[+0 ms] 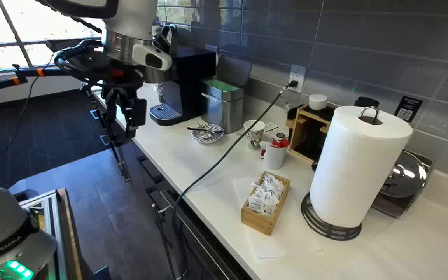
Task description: Move the broken mug to the left
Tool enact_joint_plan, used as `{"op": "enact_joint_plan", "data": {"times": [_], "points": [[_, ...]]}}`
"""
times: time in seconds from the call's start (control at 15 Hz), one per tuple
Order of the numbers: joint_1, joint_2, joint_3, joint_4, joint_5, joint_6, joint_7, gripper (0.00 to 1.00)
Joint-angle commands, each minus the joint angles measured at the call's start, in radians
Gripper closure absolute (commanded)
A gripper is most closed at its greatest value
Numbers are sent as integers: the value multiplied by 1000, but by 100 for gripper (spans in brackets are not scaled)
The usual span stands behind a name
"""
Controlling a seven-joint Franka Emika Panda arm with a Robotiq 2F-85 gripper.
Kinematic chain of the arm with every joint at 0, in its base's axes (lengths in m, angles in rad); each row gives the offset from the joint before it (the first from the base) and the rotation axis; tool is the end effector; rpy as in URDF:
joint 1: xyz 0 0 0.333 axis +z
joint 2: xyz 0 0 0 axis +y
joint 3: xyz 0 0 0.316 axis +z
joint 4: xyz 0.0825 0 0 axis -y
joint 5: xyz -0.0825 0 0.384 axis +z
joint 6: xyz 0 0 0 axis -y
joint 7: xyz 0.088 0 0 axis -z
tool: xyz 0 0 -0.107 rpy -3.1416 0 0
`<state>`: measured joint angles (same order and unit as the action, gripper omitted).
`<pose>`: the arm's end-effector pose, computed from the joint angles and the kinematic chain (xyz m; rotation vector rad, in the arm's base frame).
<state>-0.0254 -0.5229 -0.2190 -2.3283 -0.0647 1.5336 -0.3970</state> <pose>0.3502 -0.1036 0.5069 -2.9757 -0.3035 0.3841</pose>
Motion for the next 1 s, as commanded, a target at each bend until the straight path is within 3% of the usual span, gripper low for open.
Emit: {"op": "enact_joint_plan", "data": {"times": [0.0, 0.47, 0.53, 0.93], "points": [[-11, 2, 9, 1, 4, -1, -4, 0], [-11, 2, 9, 1, 4, -1, -4, 0], [-13, 31, -6, 31, 56, 10, 24, 0], [-62, 205, -14, 219, 66, 200, 137, 0]]}}
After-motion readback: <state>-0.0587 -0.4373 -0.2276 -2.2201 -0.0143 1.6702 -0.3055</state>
